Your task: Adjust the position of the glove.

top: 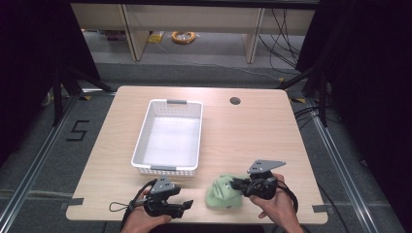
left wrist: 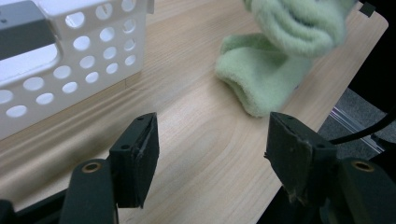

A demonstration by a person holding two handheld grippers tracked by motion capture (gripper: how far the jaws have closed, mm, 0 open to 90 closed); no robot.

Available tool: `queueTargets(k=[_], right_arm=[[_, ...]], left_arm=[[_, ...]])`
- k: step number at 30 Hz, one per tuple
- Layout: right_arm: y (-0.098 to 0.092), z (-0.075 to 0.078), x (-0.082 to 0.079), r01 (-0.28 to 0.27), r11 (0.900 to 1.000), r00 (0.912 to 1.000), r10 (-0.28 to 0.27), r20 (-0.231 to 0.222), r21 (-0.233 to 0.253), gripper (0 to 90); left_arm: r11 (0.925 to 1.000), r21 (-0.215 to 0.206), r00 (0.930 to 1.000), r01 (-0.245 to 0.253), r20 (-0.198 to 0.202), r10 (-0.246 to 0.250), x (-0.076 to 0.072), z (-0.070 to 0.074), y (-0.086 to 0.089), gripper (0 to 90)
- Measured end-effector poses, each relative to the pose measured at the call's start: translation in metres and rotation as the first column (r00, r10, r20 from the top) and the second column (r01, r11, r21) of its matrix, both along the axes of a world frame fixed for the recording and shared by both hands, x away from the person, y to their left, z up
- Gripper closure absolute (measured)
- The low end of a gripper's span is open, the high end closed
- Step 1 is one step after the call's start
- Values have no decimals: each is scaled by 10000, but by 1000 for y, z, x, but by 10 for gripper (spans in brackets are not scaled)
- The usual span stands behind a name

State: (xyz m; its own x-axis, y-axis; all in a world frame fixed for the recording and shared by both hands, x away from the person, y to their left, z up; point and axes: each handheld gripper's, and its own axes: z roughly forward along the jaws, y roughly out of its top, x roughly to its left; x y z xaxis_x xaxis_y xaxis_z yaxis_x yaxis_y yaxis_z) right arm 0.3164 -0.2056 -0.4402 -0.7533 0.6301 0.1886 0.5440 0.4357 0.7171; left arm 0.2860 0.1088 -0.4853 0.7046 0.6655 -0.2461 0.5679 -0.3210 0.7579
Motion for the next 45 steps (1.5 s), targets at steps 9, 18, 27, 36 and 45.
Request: queueTargets(k=[9,18,27,36,45], right_arm=[[16,-12,-12,138,9995,9995,-130,-285,269,843],[24,-29,-8,244,9995,9977,-231,-644,193,821],[18,-27,-10,419,9991,9964,-424,-732,-83,618],[-13,-27,-15,781,9921,9939,-852,-700,-985,650],[-10,-41,-14,246,9925,9943,-367,-1000,-1197,838]], left_arm=[[9997,-113,9998,205,26,-205,-2,1,-7,365],[9990,-51,9990,455,-14,-455,1,-1,-17,384],[9980,-349,9979,529,-361,-542,14,-3,-34,440],[9947,-496,9936,906,-636,-936,24,-3,-52,492],[9947,-157,9938,1019,-435,-1024,29,-4,-64,729]])
